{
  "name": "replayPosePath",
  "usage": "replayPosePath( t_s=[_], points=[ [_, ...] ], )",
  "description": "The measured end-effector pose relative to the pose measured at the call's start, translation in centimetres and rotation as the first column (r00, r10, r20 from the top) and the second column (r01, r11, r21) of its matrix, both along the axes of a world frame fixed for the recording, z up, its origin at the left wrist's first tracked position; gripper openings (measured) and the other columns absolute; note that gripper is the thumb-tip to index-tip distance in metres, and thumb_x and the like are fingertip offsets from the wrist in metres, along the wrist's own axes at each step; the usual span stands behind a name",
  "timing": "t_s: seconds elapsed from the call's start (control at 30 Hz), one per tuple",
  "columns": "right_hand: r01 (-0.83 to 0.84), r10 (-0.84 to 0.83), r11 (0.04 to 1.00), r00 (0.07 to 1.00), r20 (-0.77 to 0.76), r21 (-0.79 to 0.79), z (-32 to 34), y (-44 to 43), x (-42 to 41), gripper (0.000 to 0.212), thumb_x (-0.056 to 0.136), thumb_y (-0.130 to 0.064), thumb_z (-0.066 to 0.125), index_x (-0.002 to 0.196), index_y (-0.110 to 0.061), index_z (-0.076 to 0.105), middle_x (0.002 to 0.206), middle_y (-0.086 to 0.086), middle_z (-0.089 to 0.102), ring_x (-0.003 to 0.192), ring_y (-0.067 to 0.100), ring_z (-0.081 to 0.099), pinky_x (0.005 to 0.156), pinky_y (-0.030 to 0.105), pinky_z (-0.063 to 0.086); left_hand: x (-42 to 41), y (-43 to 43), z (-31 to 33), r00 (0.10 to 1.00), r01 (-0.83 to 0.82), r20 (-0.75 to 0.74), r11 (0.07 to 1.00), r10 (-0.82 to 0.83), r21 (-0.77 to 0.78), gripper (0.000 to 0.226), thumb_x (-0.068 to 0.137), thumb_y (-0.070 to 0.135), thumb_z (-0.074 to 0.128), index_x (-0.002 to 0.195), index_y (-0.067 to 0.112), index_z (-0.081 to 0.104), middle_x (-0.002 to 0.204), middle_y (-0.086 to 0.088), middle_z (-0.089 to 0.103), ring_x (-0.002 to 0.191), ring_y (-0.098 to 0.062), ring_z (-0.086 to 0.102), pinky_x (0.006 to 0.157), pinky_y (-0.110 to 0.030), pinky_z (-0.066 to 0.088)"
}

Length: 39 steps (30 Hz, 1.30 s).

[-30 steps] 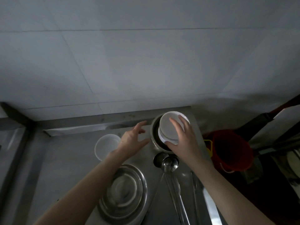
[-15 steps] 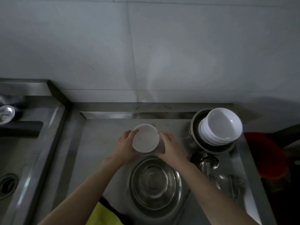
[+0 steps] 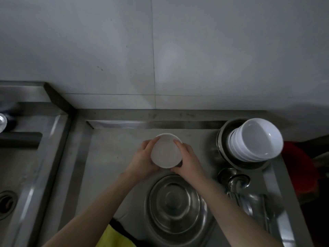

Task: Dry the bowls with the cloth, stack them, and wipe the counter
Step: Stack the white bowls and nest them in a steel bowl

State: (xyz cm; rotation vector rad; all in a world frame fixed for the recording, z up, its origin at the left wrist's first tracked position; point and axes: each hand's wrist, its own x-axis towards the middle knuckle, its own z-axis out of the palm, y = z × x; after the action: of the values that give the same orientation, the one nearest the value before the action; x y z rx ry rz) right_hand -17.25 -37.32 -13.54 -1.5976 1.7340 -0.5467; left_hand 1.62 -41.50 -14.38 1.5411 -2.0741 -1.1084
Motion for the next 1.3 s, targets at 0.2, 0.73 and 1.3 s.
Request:
replayPosePath(
  t_s=[0.2,0.73,1.3],
  points=[
    [0.006,-0.01,0.986,1.0,-0.023,-0.164,4.6,1.7,-2.4,0.097,0.067,-0.024,0.083,0.146,-0.022,0.028,0.135,0.005,0.043,0.123,0.018,0.042,0.096,0.025,0.035,-2.0,1.0,5.3,0.998,0.027,-0.055,0.996,-0.031,-0.084,0.116,0.055,0.059,0.081,0.152,0.022,0.029,0.142,-0.011,0.047,0.119,-0.028,0.055,0.096,-0.039,0.049],
    [0.242,-0.293,0.902,0.951,-0.097,-0.356,12.7,7.9,-18.5,0.097,0.06,-0.017,0.088,0.142,-0.017,0.038,0.131,0.011,0.048,0.121,0.026,0.047,0.089,0.025,0.036,-19.7,3.0,12.3,0.949,0.233,-0.141,0.93,-0.282,-0.285,0.108,0.058,0.019,0.09,0.15,0.02,0.034,0.135,-0.01,0.045,0.117,-0.028,0.053,0.097,-0.044,0.05],
    [0.231,-0.27,0.926,0.958,-0.096,-0.3,9.8,5.2,-23.7,0.1,0.061,-0.021,0.087,0.144,-0.02,0.032,0.134,0.007,0.046,0.122,0.021,0.045,0.093,0.026,0.037,-24.0,1.2,11.2,0.977,0.2,-0.02,0.95,-0.211,-0.238,0.106,0.062,0.021,0.089,0.15,0.027,0.032,0.142,-0.002,0.048,0.123,-0.021,0.05,0.094,-0.026,0.038]
  ],
)
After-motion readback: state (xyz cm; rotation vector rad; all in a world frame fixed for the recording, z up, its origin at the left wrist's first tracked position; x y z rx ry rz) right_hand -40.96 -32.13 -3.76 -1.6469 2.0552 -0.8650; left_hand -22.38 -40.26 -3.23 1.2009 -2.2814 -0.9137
